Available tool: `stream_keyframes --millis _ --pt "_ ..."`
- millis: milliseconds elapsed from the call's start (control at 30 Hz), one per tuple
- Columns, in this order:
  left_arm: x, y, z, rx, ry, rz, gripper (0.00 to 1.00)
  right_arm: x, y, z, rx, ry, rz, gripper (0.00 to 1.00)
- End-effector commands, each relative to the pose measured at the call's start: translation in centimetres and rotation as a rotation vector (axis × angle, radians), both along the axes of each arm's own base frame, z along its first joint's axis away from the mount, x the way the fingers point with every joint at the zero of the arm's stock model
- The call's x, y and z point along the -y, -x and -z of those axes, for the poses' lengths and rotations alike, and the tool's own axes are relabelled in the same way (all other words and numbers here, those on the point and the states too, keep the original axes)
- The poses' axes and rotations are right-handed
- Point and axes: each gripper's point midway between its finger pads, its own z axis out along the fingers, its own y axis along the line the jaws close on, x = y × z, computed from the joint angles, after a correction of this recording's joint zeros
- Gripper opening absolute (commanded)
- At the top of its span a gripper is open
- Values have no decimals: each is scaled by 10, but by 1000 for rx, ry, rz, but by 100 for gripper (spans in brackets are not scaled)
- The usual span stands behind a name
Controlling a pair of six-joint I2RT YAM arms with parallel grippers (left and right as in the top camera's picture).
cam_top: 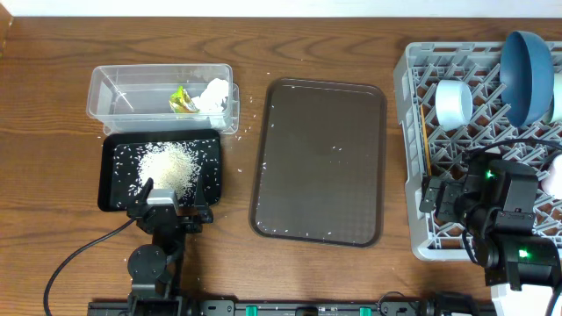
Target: Sort waste into correct bins and load items into the dishwasher rack
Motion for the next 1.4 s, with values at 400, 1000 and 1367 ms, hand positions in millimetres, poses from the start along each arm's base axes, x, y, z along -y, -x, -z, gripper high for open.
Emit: stream_keyframes --millis 400,1000,1367 --pt "-4 1 16 -54 -5 -25 98 3 2 3 -12 1 22 99" --pt "-4 1 16 -54 -5 -25 97 1 22 -71 345 22 18 99" --pt "-4 1 16 -54 -5 -25 98 -13 16 -90 640 -5 -54 99"
